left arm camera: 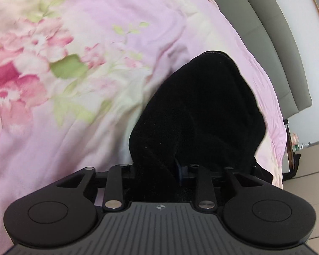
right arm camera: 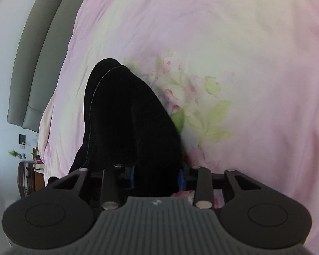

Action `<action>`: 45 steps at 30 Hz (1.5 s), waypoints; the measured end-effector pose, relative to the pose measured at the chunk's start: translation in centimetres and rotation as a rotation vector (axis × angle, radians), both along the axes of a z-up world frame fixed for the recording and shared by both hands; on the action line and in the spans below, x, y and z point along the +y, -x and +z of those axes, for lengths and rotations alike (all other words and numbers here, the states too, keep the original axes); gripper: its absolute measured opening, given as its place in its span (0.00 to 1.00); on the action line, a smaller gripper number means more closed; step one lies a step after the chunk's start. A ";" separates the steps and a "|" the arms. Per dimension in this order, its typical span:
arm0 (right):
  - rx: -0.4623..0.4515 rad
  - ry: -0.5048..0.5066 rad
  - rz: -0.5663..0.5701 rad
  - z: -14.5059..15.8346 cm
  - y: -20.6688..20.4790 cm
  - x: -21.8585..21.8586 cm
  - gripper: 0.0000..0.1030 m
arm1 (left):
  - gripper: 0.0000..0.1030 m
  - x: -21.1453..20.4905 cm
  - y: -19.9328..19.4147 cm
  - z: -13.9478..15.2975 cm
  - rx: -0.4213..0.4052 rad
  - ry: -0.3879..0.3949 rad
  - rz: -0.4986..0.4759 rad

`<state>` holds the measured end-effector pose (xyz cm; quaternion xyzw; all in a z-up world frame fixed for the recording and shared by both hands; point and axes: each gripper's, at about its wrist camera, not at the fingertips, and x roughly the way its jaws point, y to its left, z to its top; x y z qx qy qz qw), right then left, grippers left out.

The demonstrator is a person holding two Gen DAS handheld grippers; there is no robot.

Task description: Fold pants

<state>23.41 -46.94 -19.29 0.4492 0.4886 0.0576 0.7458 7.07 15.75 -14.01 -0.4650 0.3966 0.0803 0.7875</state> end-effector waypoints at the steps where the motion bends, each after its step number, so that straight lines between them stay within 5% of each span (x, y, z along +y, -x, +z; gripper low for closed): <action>1: -0.007 0.009 0.002 0.2 -0.1 0.1 0.37 | 0.38 -0.1 0.1 0.0 -0.004 -0.010 0.005; 3: -0.038 0.042 0.002 0.7 0.0 0.3 0.45 | 0.41 -0.3 0.0 0.9 -0.002 -0.045 -0.008; 8: -0.100 0.124 -0.038 2.1 0.2 -0.1 0.48 | 0.48 -1.5 -0.7 3.8 0.038 -0.195 -0.047; 16: -0.106 0.115 -0.031 2.0 -0.3 -0.1 0.54 | 0.59 -6.2 -1.0 7.9 0.094 -0.623 -0.141; 21: -0.106 0.136 -0.012 1.9 -0.6 0.5 0.56 | 0.68 -7.5 -1.0 9.7 0.069 -0.759 -0.155; 36: -0.106 0.229 0.115 1.5 -1.0 2.9 0.54 | 0.73 -12.3 -3.1 8.0 0.072 -0.746 -0.299; 40: -0.101 0.225 0.113 1.5 -1.0 2.9 0.54 | 0.83 -12.8 -3.5 6.4 0.110 -0.710 -0.322; 45: -0.101 0.222 0.114 1.5 -1.0 2.9 0.55 | 0.87 -13.8 -3.3 5.6 0.126 -0.767 -0.342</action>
